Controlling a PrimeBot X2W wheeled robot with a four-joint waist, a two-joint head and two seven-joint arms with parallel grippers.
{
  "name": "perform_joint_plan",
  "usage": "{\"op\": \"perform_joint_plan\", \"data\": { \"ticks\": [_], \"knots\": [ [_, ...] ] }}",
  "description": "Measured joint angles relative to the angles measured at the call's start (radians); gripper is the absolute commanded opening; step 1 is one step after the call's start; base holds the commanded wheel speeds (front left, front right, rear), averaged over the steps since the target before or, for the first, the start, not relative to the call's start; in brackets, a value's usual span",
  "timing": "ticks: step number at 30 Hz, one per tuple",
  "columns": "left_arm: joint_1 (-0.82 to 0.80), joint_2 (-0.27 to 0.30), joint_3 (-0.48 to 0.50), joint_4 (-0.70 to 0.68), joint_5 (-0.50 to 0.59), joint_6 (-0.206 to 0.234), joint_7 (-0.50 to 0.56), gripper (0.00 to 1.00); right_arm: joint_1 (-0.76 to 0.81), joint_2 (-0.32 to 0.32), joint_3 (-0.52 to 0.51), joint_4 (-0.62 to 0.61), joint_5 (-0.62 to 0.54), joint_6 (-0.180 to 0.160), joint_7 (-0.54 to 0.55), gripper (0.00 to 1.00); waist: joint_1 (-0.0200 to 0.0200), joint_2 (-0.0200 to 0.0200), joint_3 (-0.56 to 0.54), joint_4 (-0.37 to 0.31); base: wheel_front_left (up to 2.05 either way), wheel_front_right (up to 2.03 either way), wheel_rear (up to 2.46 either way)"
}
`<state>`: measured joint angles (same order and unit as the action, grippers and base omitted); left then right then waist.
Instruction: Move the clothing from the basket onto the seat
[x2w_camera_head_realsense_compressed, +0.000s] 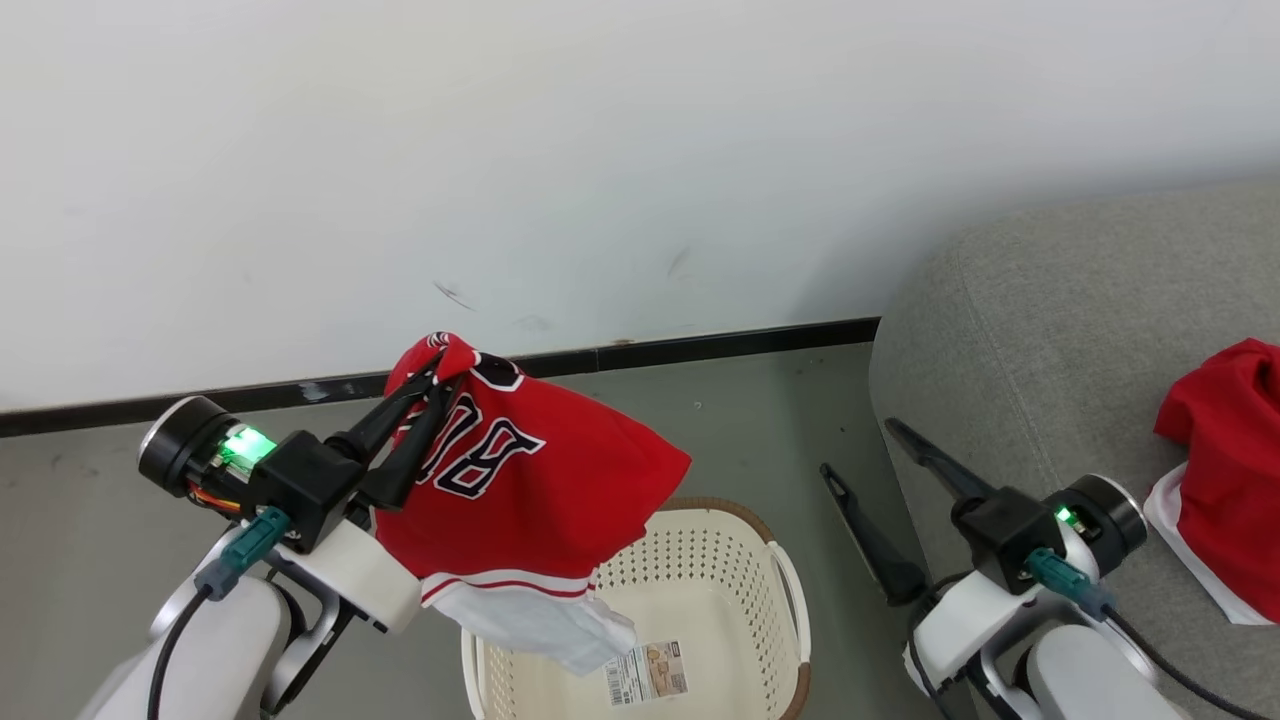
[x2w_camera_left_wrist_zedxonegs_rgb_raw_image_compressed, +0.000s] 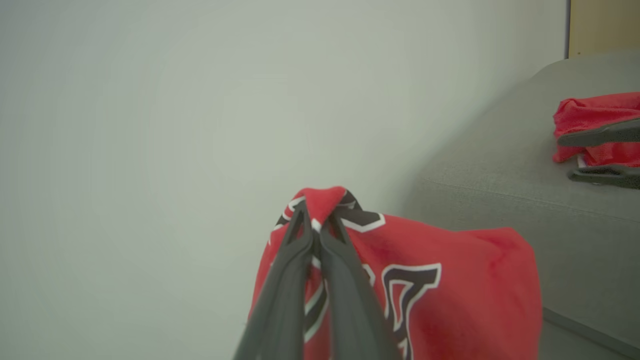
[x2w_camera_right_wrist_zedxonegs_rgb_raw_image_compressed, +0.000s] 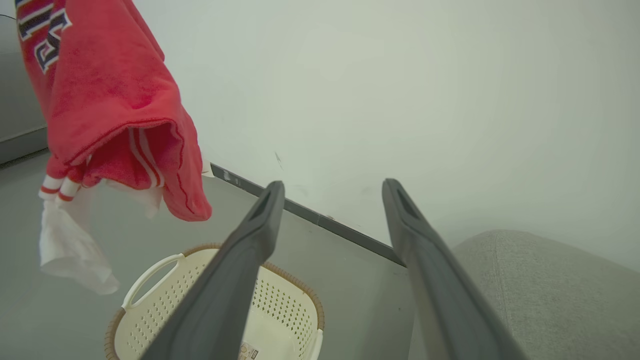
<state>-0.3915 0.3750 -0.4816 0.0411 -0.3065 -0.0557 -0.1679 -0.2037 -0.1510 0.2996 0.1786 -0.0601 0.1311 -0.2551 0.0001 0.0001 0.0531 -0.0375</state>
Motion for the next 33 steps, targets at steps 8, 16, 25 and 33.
{"op": "perform_joint_plan", "data": {
  "ticks": [8,16,25,33],
  "knots": [
    [0.014,-0.015,-0.038,-0.06,-0.001,-0.009,0.04,0.0,-0.002,-0.035,0.174,0.032,0.024,0.0,0.006,1.0,0.0,0.0,-0.052,0.025,0.0,0.0,0.0],
    [0.021,-0.026,-0.071,-0.113,-0.002,-0.01,0.082,0.0,-0.035,-0.059,0.326,0.071,0.066,0.001,0.016,1.0,0.0,0.0,-0.084,0.059,0.0,0.0,0.0],
    [0.033,-0.035,-0.102,-0.163,-0.009,-0.019,0.122,0.0,-0.129,-0.043,0.458,0.124,0.127,0.001,0.016,1.0,-0.0001,0.0,-0.101,0.1,0.0,0.0,0.0],
    [0.033,-0.044,-0.117,-0.193,-0.012,-0.019,0.145,0.0,-0.176,-0.041,0.494,0.149,0.175,0.001,0.016,1.0,0.0,0.0,-0.108,0.134,0.0,0.0,0.0]
  ]
}}
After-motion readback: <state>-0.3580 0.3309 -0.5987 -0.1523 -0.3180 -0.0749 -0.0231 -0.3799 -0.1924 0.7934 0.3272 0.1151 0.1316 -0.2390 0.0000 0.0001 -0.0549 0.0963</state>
